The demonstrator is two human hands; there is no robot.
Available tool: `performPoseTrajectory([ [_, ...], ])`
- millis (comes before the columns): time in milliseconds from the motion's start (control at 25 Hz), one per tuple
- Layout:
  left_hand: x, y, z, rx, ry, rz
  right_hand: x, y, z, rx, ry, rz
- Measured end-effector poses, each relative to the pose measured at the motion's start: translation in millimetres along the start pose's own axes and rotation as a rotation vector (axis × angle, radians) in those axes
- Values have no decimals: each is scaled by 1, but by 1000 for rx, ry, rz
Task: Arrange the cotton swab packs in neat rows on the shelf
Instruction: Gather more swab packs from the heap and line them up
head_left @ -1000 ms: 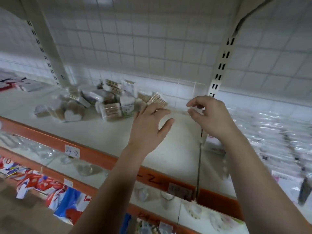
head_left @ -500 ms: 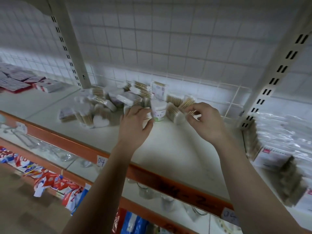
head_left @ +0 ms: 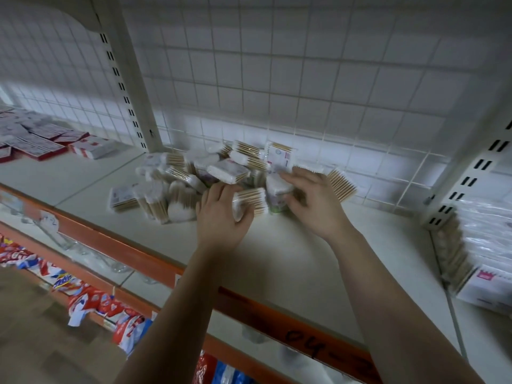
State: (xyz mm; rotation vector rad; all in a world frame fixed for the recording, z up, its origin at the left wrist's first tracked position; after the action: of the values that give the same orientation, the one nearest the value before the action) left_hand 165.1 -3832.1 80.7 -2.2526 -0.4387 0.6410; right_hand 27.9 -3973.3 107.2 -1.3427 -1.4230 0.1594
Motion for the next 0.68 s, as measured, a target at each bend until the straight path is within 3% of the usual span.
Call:
performPoseTrajectory([
  [360,10,15,2,203,-29,-42,6,5,9,-113,-45,-108],
  [680,-12,-4,6,107,49,206,4,-18,17,-234,19,-190],
])
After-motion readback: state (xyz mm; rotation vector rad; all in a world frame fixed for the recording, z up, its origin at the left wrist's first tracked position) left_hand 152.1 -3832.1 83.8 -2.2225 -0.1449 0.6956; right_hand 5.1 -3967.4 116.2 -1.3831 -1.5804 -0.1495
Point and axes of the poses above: each hand's wrist, its own z-axis away from the middle knuckle, its own y-axis out of the palm, x = y × z, the point moved 5 cm from there along -z, towards the middle knuckle, and after that the axes turned 10 degrees about -z, right-handed, at the moved point
